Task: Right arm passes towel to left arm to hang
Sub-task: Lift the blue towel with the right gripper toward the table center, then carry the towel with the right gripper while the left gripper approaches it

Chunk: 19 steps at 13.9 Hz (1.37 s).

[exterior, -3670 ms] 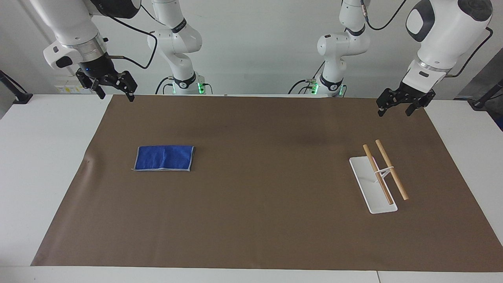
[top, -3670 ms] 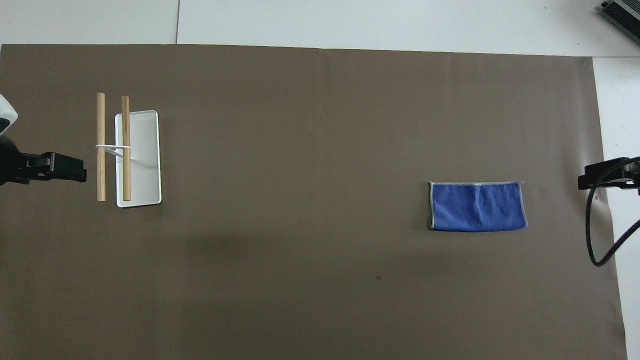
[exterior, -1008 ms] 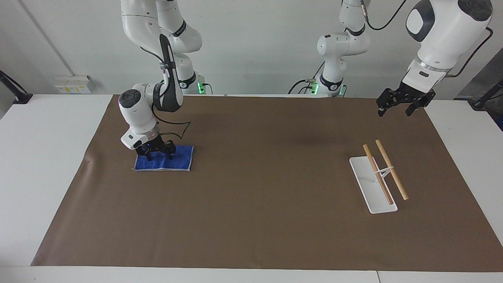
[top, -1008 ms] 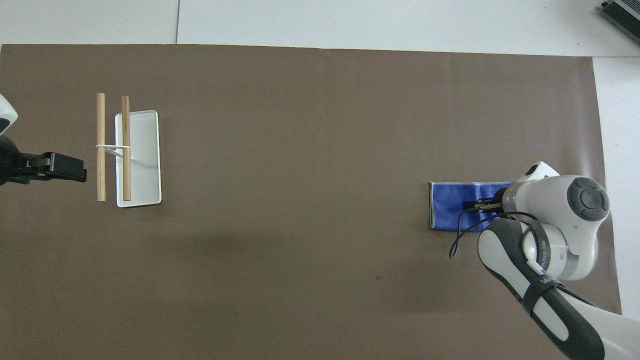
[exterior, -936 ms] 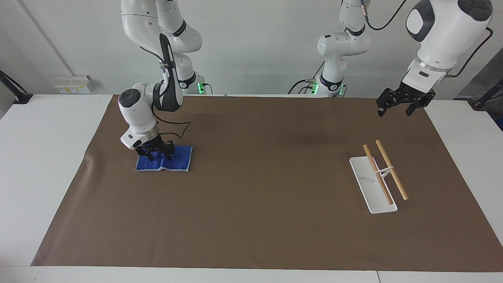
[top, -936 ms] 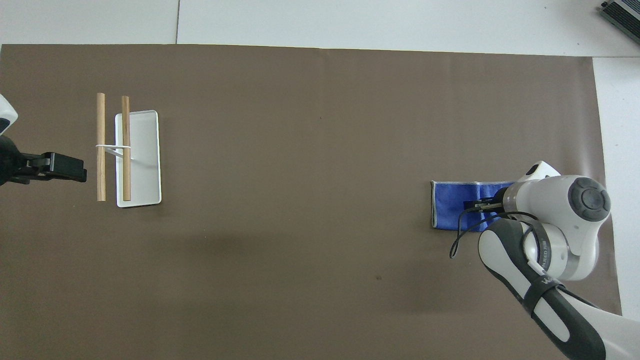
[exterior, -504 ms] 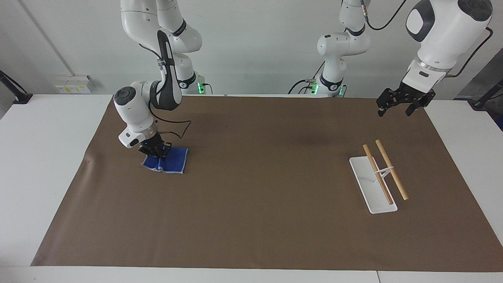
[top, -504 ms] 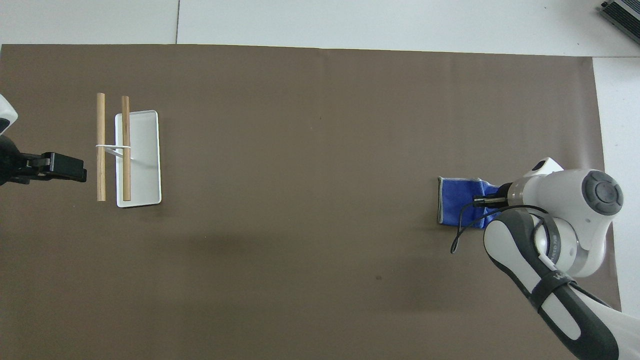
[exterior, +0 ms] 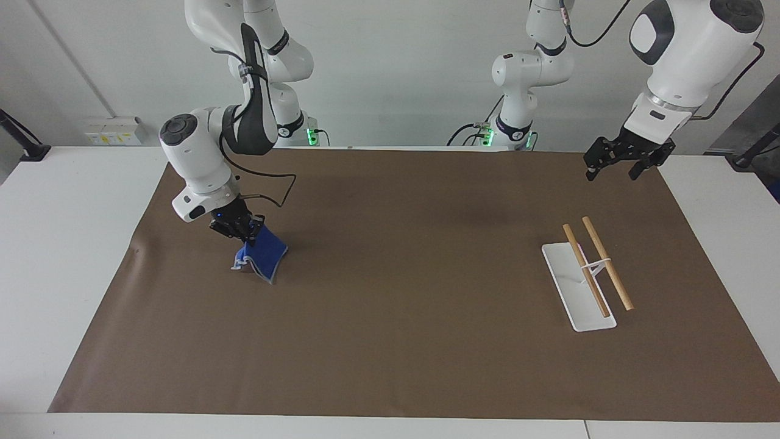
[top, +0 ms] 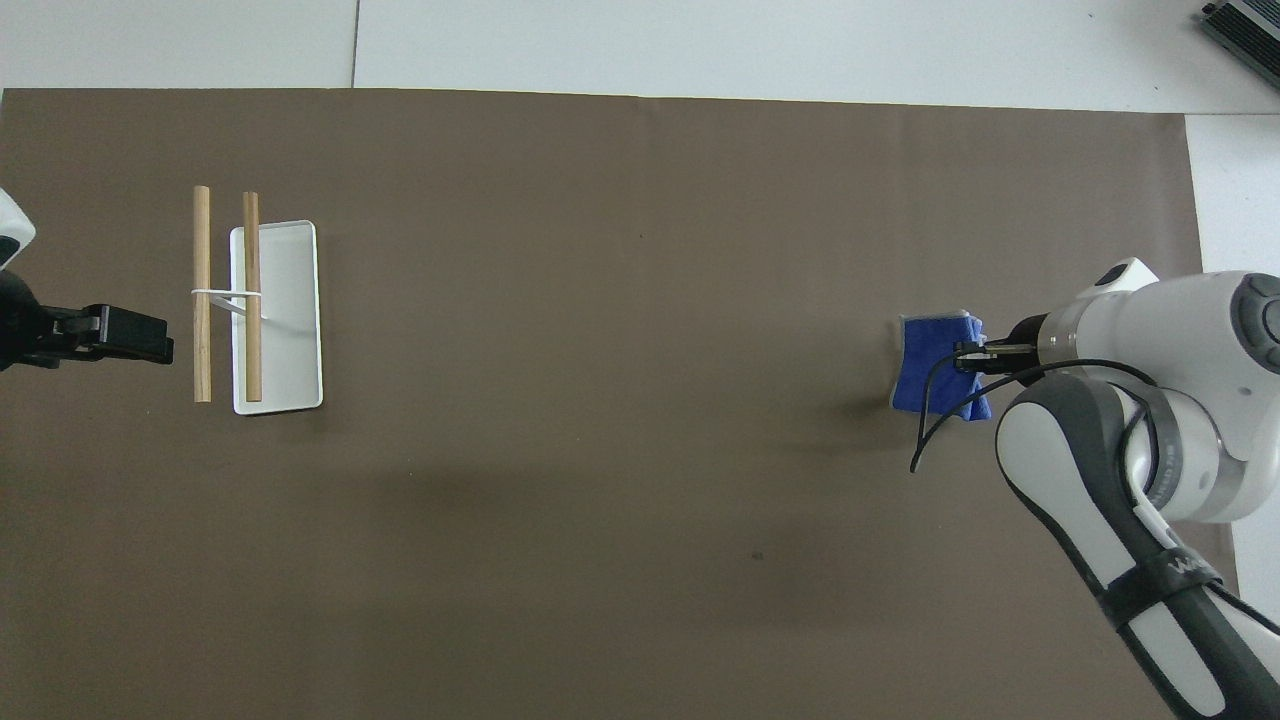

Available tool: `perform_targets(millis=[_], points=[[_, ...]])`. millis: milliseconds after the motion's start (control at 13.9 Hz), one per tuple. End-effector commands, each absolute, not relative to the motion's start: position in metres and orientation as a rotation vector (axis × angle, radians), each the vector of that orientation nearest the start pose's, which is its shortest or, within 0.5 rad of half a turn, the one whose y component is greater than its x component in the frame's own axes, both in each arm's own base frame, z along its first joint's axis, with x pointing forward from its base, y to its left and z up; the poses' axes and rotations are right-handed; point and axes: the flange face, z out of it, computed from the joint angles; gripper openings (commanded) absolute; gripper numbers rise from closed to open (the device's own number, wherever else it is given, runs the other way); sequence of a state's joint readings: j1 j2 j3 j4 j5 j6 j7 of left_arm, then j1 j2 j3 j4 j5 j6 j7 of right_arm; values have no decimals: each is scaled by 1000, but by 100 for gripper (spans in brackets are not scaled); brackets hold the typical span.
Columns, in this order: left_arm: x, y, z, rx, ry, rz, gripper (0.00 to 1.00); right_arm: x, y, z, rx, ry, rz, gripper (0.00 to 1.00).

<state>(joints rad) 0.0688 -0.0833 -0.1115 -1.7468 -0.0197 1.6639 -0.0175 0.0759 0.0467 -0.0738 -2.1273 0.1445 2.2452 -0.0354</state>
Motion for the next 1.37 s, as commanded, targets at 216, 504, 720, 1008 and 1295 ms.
perform_targets(millis=[216, 504, 720, 1008, 1295], points=[[526, -25, 594, -3138, 22, 1, 100, 576, 36, 491, -2750, 295, -68, 0], [527, -25, 595, -3138, 20, -11, 100, 580, 68, 509, -2420, 569, 10, 0], [528, -33, 596, -3136, 63, -23, 100, 580, 85, 518, -2229, 685, 74, 0], [526, -43, 593, -3141, -48, -9, 100, 581, 110, 526, -1986, 904, 166, 0], [538, -74, 600, -3127, -543, -203, 100, 578, 150, 524, -1779, 1079, 229, 0]])
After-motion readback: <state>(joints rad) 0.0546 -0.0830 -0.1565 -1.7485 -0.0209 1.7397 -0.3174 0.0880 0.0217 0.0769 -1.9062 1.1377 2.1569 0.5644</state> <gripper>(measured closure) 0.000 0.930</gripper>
